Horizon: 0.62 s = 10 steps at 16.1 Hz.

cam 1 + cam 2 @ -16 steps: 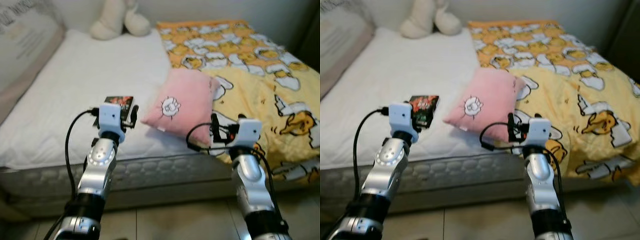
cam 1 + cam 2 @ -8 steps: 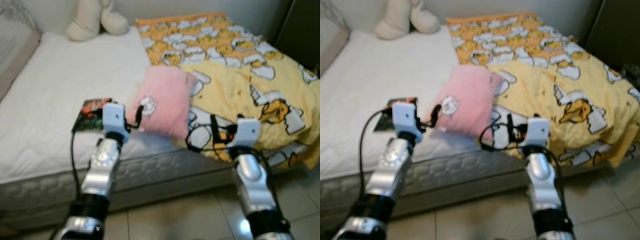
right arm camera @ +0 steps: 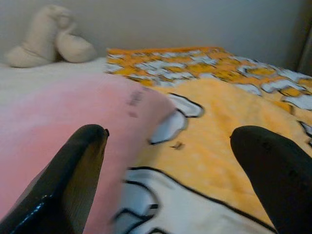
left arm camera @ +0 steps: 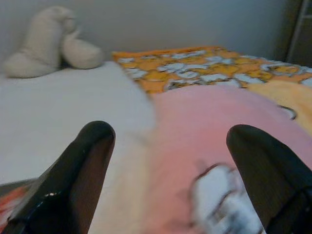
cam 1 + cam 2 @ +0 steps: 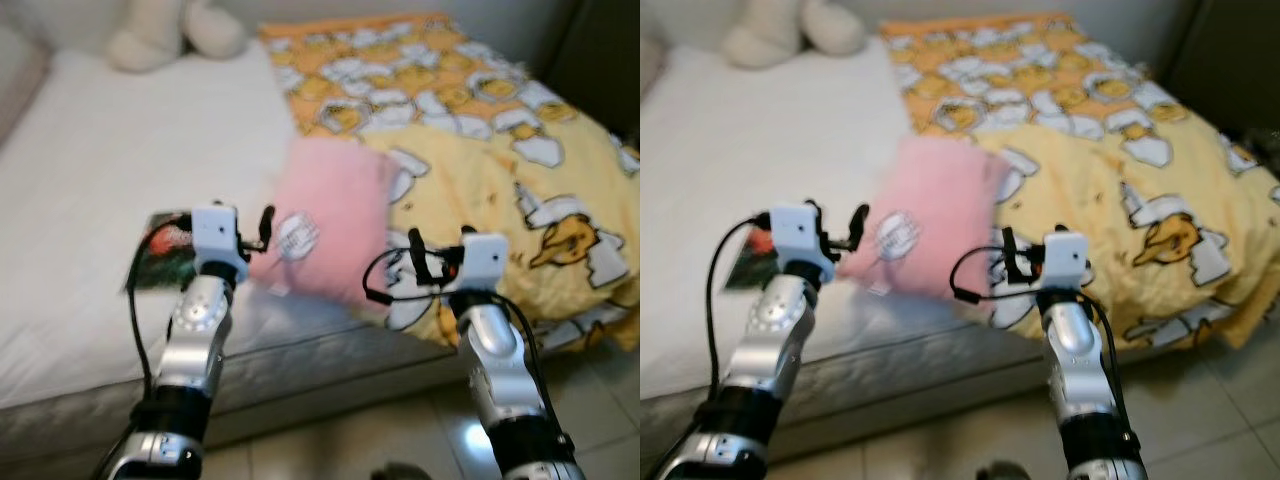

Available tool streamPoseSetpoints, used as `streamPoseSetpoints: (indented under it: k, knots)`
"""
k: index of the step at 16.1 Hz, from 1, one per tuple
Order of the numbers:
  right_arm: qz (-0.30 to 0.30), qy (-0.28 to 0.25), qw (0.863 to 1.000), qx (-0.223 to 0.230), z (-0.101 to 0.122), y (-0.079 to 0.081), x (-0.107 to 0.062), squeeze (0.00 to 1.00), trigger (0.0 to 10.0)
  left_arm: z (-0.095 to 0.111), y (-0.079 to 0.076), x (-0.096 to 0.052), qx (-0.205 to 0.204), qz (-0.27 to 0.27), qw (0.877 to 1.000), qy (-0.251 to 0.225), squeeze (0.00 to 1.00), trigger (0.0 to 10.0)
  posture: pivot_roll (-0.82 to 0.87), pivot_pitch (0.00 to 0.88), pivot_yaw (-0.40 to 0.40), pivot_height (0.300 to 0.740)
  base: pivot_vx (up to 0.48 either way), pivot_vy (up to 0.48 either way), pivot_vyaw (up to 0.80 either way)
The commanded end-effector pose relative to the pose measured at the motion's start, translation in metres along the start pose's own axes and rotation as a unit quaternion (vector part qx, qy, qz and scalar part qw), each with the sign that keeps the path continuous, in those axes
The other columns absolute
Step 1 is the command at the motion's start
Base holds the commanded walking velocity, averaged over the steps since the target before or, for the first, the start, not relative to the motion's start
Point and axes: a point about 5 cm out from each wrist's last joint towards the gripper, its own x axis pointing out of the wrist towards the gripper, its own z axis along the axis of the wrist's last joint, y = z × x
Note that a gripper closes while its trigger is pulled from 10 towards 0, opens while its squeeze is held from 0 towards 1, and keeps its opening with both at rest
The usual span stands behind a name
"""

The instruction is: Clean up the room

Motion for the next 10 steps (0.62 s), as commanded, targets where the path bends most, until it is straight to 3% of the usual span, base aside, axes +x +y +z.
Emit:
streamPoseSetpoints:
  k: [1, 4, 5, 6, 10]
  knots:
    - [-0.007, 0.005, 1.000, -0.005, 0.002, -0.007, -0.002, 0.00, 10.0, 0.003, -0.006, 0.001, 0.002, -0.008, 1.000, -0.004, 0.00, 10.0, -0.08, 0.000, 0.037, 0.740, 0.469, 0.000, 0.00]
    - [-0.013, -0.008, 1.000, -0.011, 0.014, -0.020, -0.009, 0.00, 10.0, 0.014, 0.003, -0.002, 0.007, -0.011, 1.000, -0.012, 0.00, 10.0, -0.08, 0.000, 0.036, 0.740, 0.469, 0.000, 0.00]
    - [-0.020, 0.002, 1.000, -0.014, 0.010, -0.027, -0.011, 0.00, 10.0, 0.015, -0.002, -0.001, 0.024, -0.025, 0.999, -0.001, 0.00, 10.0, -0.08, 0.000, 0.038, 0.740, 0.480, 0.000, 0.00]
    - [-0.024, 0.006, 1.000, -0.010, 0.009, -0.027, -0.010, 0.00, 10.0, 0.016, -0.005, 0.003, 0.042, -0.034, 0.999, 0.006, 0.00, 10.0, -0.08, 0.000, 0.038, 0.740, 0.000, 0.000, 0.00]
    - [-0.029, 0.025, 0.999, 0.026, 0.010, -0.024, -0.005, 0.00, 10.0, 0.022, -0.003, 0.012, 0.037, -0.067, 0.997, 0.013, 0.00, 10.0, -0.07, 0.000, 0.037, 0.740, 0.000, 0.000, 0.00]
